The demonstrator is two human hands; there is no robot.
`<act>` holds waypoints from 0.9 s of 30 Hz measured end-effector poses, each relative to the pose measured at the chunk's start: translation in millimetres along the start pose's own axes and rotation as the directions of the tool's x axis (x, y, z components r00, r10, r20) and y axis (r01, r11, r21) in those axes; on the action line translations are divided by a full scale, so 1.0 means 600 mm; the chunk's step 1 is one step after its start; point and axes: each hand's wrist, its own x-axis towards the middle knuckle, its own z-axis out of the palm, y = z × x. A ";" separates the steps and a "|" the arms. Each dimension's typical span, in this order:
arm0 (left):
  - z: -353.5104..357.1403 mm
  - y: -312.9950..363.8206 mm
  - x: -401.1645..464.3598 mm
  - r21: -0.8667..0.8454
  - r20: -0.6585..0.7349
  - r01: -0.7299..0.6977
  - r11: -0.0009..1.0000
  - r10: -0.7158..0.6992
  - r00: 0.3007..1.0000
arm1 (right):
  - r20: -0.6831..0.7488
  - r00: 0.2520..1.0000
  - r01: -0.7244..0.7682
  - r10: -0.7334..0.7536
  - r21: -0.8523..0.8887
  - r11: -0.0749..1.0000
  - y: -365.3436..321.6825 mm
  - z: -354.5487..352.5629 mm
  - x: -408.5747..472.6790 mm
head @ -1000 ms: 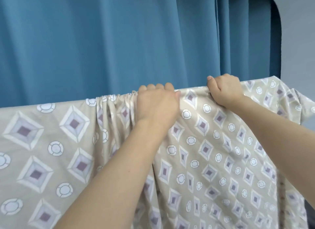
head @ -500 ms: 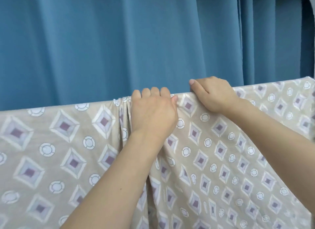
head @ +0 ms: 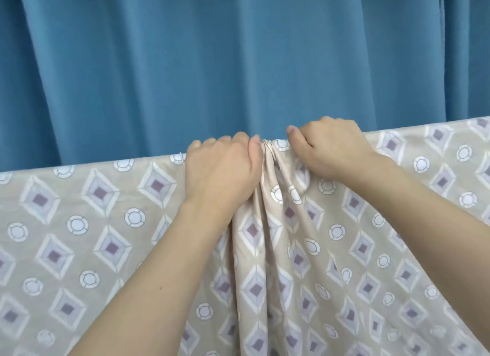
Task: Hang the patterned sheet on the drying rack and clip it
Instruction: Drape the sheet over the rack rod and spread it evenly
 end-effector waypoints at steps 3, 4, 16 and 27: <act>0.002 -0.011 -0.005 0.013 0.024 0.003 1.000 -0.004 1.000 | -0.036 0.999 -0.015 0.015 -0.016 1.000 -0.007 0.009 -0.003; 0.000 -0.019 -0.007 0.022 0.038 0.005 1.000 -0.006 0.999 | -0.051 0.999 -0.020 0.019 -0.018 1.000 -0.004 0.009 -0.005; -0.030 0.007 0.015 0.049 0.140 0.082 0.995 -0.088 0.986 | -0.102 0.994 -0.056 0.048 -0.079 0.995 -0.008 0.010 -0.009; -0.015 -0.077 -0.020 0.118 0.098 0.203 0.972 -0.214 0.972 | -0.060 0.998 -0.015 0.012 -0.052 0.999 0.002 0.011 -0.009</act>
